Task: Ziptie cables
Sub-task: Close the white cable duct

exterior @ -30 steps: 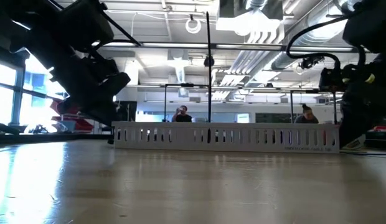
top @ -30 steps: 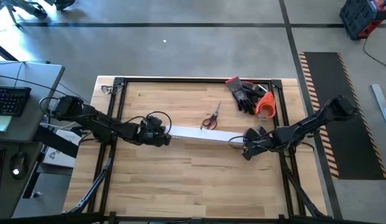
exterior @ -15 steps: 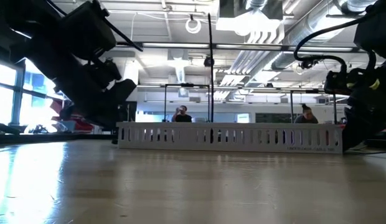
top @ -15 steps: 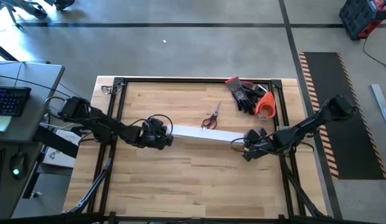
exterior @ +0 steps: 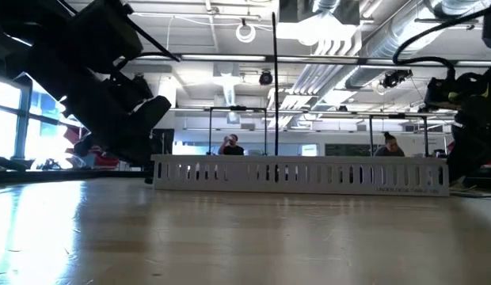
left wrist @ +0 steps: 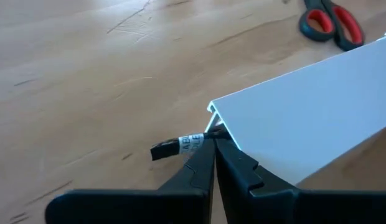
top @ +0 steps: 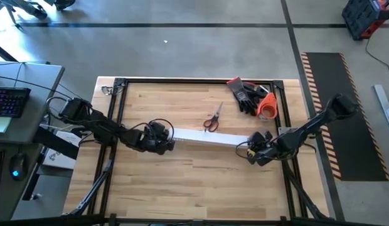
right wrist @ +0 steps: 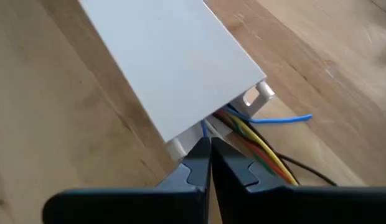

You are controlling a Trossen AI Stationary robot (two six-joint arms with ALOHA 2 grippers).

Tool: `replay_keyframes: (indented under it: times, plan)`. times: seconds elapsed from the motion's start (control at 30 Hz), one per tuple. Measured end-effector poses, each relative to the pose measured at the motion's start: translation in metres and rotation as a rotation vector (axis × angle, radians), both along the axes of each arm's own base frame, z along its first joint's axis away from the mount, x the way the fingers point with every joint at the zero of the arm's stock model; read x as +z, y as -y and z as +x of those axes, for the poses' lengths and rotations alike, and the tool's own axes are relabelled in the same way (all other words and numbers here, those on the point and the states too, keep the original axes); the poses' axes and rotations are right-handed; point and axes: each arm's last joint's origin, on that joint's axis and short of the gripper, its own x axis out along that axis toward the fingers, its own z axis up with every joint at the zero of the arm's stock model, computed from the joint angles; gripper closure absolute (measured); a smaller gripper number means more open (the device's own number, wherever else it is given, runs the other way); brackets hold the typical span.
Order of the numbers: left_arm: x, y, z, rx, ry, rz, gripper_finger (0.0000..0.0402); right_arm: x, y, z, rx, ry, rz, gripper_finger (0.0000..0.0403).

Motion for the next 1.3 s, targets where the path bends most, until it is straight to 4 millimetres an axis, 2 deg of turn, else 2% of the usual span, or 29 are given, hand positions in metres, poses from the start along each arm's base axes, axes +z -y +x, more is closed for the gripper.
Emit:
replay_keyframes:
  times: [0.17, 0.4, 0.67, 0.97, 1.07, 1.2, 1.3]
  plan:
    - [-0.004, 0.007, 0.004, -0.005, 0.047, 0.01, 0.0401, -0.009, -0.001, 0.0, -0.008, 0.025, 0.008, 0.0403]
    - [-0.012, 0.014, 0.009, 0.019, 0.112, 0.028, 0.0401, -0.009, 0.004, -0.003, -0.014, 0.007, -0.062, 0.0403]
    - [-0.009, 0.019, 0.008, 0.028, 0.143, -0.007, 0.0401, 0.016, 0.004, -0.007, -0.067, -0.101, -0.146, 0.0403]
    - [-0.007, 0.023, 0.005, 0.025, 0.15, 0.021, 0.0401, 0.017, -0.011, -0.013, 0.052, -0.109, -0.133, 0.0402]
    - [-0.007, 0.025, 0.005, 0.018, 0.154, 0.02, 0.0401, 0.016, -0.018, -0.018, 0.116, -0.112, -0.138, 0.0389]
    - [-0.006, 0.026, 0.005, 0.019, 0.165, 0.025, 0.0401, 0.014, -0.024, -0.029, 0.095, -0.132, -0.127, 0.0355]
    - [-0.007, 0.027, 0.006, 0.018, 0.18, 0.024, 0.0401, 0.009, -0.031, -0.031, 0.072, -0.1, -0.113, 0.0344]
